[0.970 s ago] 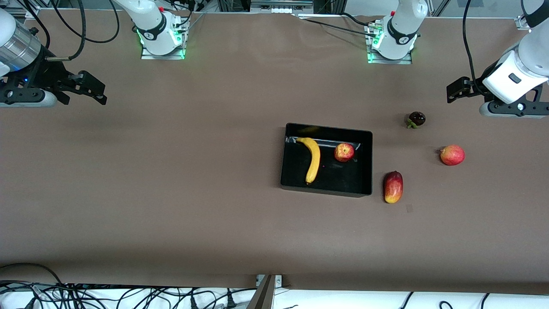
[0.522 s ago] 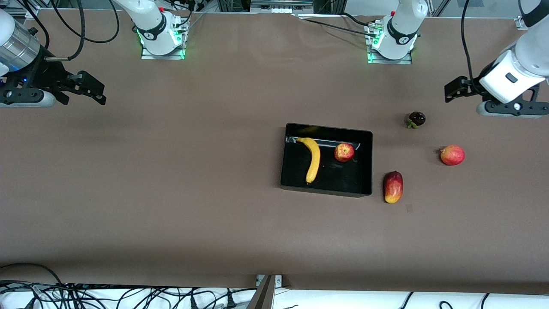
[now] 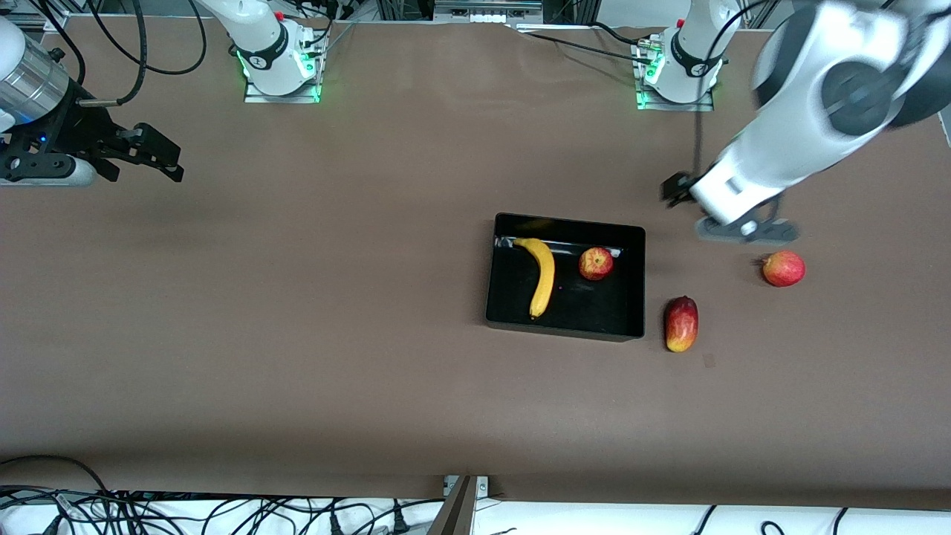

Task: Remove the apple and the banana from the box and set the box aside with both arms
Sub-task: 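Reach the left gripper toward the red apple in the black tray, then lower the left gripper into the tray and grasp the red apple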

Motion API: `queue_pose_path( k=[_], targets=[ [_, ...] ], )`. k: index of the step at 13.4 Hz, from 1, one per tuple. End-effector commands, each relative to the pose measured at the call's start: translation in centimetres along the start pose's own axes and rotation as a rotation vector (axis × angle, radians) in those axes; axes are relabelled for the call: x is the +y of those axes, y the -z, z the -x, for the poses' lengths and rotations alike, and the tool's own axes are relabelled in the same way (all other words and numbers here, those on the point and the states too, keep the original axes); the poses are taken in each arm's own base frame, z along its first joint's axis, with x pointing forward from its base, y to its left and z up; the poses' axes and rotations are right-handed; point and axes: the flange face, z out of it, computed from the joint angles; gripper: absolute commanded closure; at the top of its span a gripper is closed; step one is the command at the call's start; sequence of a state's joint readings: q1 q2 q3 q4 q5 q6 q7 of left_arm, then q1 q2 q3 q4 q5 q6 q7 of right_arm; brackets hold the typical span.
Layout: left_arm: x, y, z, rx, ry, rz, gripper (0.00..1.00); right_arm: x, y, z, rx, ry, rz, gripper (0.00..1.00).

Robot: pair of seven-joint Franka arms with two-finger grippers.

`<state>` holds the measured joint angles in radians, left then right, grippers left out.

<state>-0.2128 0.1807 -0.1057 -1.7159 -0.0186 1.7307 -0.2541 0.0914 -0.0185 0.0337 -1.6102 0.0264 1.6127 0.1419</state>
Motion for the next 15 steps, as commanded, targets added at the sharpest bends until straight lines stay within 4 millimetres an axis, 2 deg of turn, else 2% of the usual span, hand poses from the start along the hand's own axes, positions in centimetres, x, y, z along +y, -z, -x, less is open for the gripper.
queue_pose_path(
  k=[1, 3, 5, 6, 9, 10, 12, 15],
  targets=[
    [4.5, -5.2, -2.7, 0.016, -0.008, 0.004, 0.00, 0.3, 0.3, -0.2, 0.005, 0.008, -0.002, 0.00],
    [6.0, -8.9, -4.1, 0.016, -0.037, 0.001, 0.00, 0.4, 0.4, -0.3, 0.007, 0.006, -0.001, 0.00],
    [7.1, -13.0, -4.6, -0.037, -0.056, -0.014, 0.00, 0.3, 0.4, -0.3, 0.009, 0.009, 0.001, 0.00],
    [8.2, -15.3, -4.4, -0.065, -0.073, -0.025, 0.00, 0.3, 0.4, -0.2, 0.008, 0.010, 0.005, 0.00],
    [9.1, -21.2, -4.1, -0.007, -0.090, -0.005, 0.00, 0.3, 0.4, -0.3, 0.009, 0.010, 0.007, 0.00],
    [8.8, -22.6, -3.8, 0.005, -0.100, -0.011, 0.00, 0.3, 0.4, -0.3, 0.009, 0.010, 0.005, 0.00],
    [8.3, -24.0, -3.6, 0.032, -0.157, -0.080, 0.00, 0.3, 0.3, -0.3, 0.008, 0.010, 0.005, 0.00],
    [8.6, -26.5, -3.8, 0.034, -0.158, -0.071, 0.00, 0.5, 0.3, -0.3, 0.006, 0.007, 0.006, 0.00]
  ],
)
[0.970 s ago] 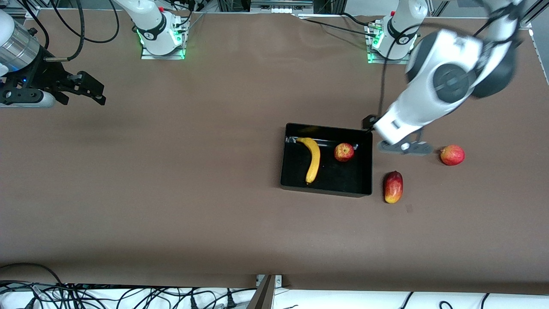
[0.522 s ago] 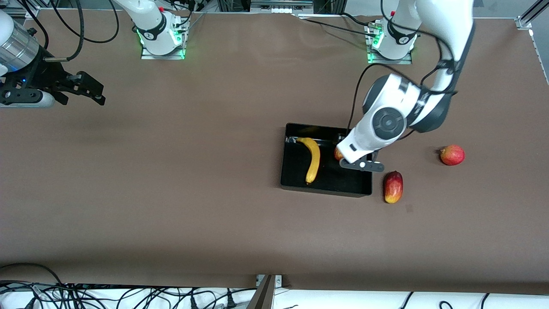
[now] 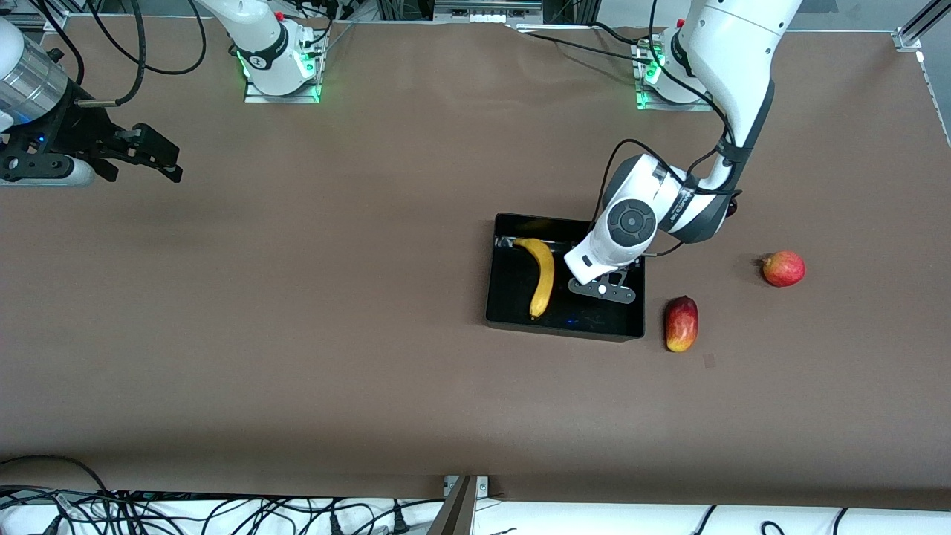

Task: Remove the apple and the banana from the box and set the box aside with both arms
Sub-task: 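Lower the left gripper into the tray and grasp the red apple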

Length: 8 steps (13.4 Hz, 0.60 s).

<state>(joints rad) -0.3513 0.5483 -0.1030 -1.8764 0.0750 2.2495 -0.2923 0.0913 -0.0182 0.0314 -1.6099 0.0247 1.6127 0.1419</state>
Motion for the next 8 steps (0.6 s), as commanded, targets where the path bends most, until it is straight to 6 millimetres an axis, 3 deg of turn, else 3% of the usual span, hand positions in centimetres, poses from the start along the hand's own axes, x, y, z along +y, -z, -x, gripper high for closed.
queue_pose_path(
  k=[1, 2, 3, 4, 5, 8],
  targets=[
    [0.6, -1.4, 0.2, 0.028, -0.025, -0.008, 0.00, 0.3, 0.3, -0.3, 0.006, 0.009, 0.004, 0.00],
    [0.7, -1.4, 0.2, 0.030, -0.026, -0.008, 0.16, 0.3, 0.3, -0.3, 0.004, 0.009, 0.004, 0.00],
    [0.7, -1.4, 0.3, 0.021, -0.014, -0.010, 0.60, 0.4, 0.3, -0.3, 0.003, 0.009, 0.004, 0.00],
    [0.6, -1.3, 0.3, 0.019, -0.011, -0.011, 0.78, 0.3, 0.3, -0.2, 0.003, 0.010, 0.004, 0.00],
    [0.3, -0.6, 0.1, 0.027, -0.005, -0.011, 0.86, 0.3, 0.2, -0.3, 0.003, 0.009, 0.004, 0.00],
    [-0.8, 6.4, -0.5, 0.014, 0.016, -0.029, 0.86, 0.4, 0.0, -0.3, -0.003, 0.007, 0.005, 0.00]
  ],
)
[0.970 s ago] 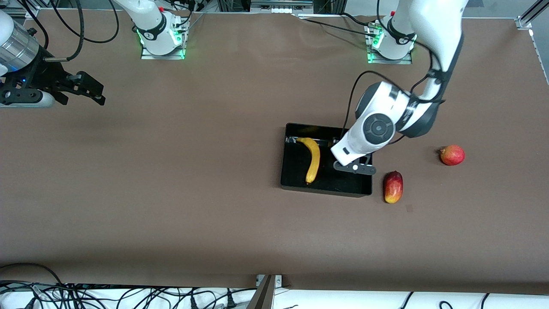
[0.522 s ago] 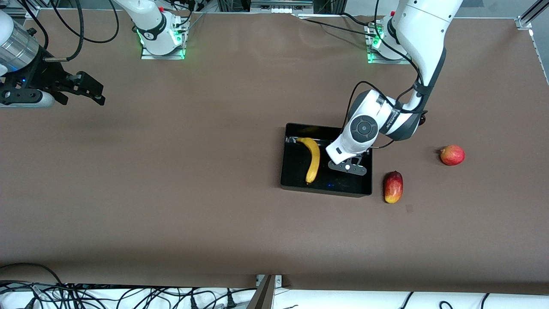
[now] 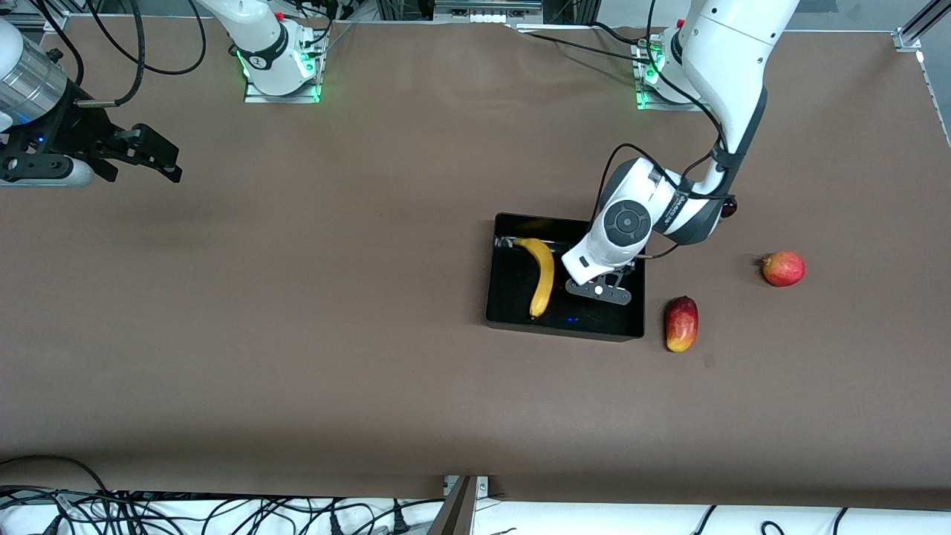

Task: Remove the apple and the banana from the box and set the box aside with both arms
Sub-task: 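Lower the left gripper into the tray and grasp the red apple, then lift the apple out and set it on the table beside the mango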

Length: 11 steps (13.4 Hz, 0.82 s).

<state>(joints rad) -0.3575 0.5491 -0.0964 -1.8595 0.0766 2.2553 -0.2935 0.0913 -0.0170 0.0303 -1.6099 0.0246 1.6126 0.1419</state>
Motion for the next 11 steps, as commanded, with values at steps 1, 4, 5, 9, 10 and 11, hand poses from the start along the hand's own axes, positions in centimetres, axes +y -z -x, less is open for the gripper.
queue_pose_path(
  k=[1, 4, 5, 9, 10, 11],
  targets=[
    [-1.7, 8.6, -0.2, -0.058, 0.026, -0.050, 0.85, 0.5, 0.1, -0.3, -0.004, 0.007, 0.005, 0.00],
    [-6.1, 15.2, 0.7, -0.200, 0.095, -0.094, 0.80, 0.5, 0.1, -0.3, -0.002, 0.007, 0.005, 0.00],
    [-9.0, 15.8, 1.5, -0.247, 0.136, -0.103, 0.80, 0.5, 0.1, -0.3, -0.001, 0.007, 0.005, 0.00],
    [-19.1, 10.7, 4.0, -0.320, -0.019, -0.026, 0.80, 0.5, 0.2, -0.4, 0.006, 0.007, 0.004, 0.00],
    [-20.4, 8.7, 4.8, -0.277, -0.070, -0.008, 0.80, 0.4, 0.2, -0.4, 0.005, 0.007, 0.002, 0.00],
    [-21.1, 6.4, 5.9, -0.242, -0.093, 0.001, 0.80, 0.4, 0.2, -0.4, 0.005, 0.007, 0.002, 0.00]
  ],
)
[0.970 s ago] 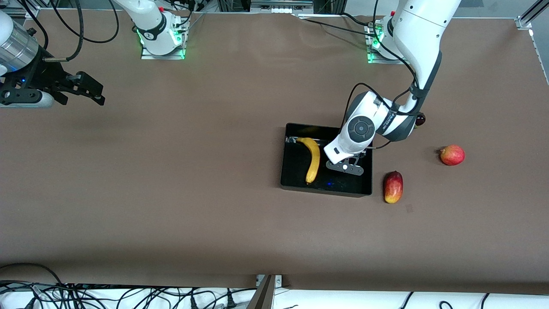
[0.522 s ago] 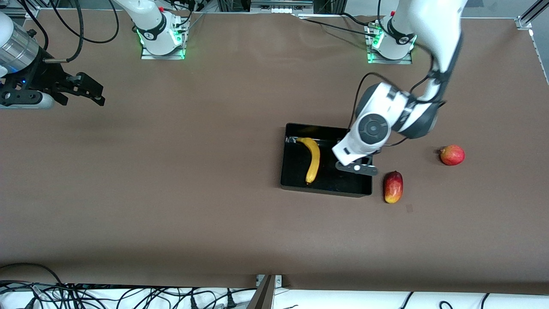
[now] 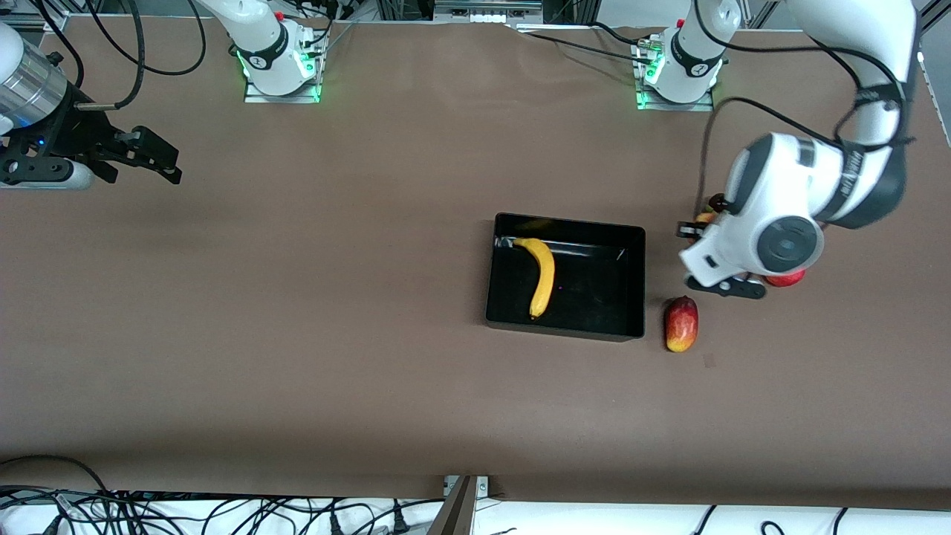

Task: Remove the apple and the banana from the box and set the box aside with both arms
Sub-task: 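Lift the apple out and set it on the table beside the mango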

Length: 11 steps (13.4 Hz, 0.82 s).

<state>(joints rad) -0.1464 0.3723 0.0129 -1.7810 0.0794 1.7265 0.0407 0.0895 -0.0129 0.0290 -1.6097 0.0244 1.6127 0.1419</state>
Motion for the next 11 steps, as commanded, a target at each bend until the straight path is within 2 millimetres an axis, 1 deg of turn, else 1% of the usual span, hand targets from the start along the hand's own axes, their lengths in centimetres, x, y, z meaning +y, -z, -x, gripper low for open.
queue_pose_path(
  k=[1, 3, 5, 6, 7, 8, 9, 10, 11],
  targets=[
    [-0.8, -6.3, 2.2, 0.069, -0.098, 0.002, 0.80, 0.3, 0.5, -0.2, 0.010, 0.010, 0.000, 0.00],
    [-0.1, -10.1, 2.7, 0.074, -0.110, 0.005, 0.79, 0.0, 0.5, -0.2, 0.010, 0.014, 0.000, 0.00],
    [0.4, -13.0, 3.1, 0.089, -0.118, 0.005, 0.79, 0.1, 0.5, -0.2, 0.009, 0.013, 0.003, 0.00],
    [0.7, -14.0, 3.2, 0.103, -0.123, 0.004, 0.79, 0.2, 0.5, -0.2, 0.011, 0.012, 0.003, 0.00],
    [1.1, -14.6, 3.0, 0.117, -0.131, 0.001, 0.76, 0.4, 0.5, -0.3, 0.011, 0.009, 0.003, 0.00],
    [1.4, -15.0, 2.7, 0.125, -0.137, -0.001, 0.65, 0.3, 0.5, -0.2, 0.009, 0.010, 0.003, 0.00],
    [1.6, -15.4, 2.6, 0.125, -0.141, -0.002, 0.34, 0.3, 0.5, -0.2, 0.009, 0.010, 0.003, 0.00],
    [1.9, -15.3, 2.5, 0.128, -0.147, -0.005, 0.00, 0.3, 0.5, -0.2, 0.011, 0.010, 0.003, 0.00],
    [2.2, -14.8, 2.5, 0.132, -0.152, -0.005, 0.00, 0.3, 0.5, -0.2, 0.011, 0.010, 0.003, 0.00]
  ],
)
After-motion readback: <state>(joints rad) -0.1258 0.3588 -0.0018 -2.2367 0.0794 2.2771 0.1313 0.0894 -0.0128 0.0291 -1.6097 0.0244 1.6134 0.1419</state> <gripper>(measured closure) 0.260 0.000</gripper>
